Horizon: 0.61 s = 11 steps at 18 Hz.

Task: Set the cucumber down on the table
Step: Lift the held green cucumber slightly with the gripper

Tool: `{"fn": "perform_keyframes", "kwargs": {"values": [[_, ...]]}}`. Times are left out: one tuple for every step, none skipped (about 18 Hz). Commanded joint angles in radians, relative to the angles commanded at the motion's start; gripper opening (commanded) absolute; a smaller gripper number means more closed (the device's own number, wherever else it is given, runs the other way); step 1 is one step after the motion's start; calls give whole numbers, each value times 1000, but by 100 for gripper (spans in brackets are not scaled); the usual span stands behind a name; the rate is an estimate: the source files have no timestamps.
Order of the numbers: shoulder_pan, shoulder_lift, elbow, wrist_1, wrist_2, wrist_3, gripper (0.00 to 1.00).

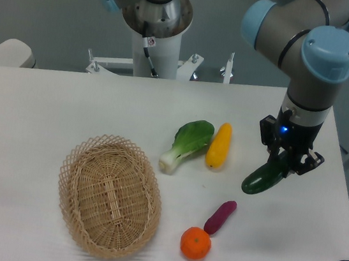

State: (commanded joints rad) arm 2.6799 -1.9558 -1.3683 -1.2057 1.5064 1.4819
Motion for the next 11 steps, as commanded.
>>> {"fn": "perform_keyframes", "kwargs": {"values": [[-6, -2, -3, 2, 0, -5, 33], [-6, -2, -3, 3, 3, -5, 33], [-6, -2, 0, 3, 2, -6, 33], [-6, -2, -2, 3, 2, -12, 33], [-6, -2, -3, 3, 2, -21, 33], [-6, -2, -6, 3, 2, -26, 33], [-6, -2, -8, 3, 2, -32, 33], [-8, -2, -8, 3, 3, -44, 33], [-8, -2, -11, 3, 3, -64, 33], [-9, -3, -11, 3, 2, -83, 33], [-15, -6, -12, 5, 3, -101, 33]]}}
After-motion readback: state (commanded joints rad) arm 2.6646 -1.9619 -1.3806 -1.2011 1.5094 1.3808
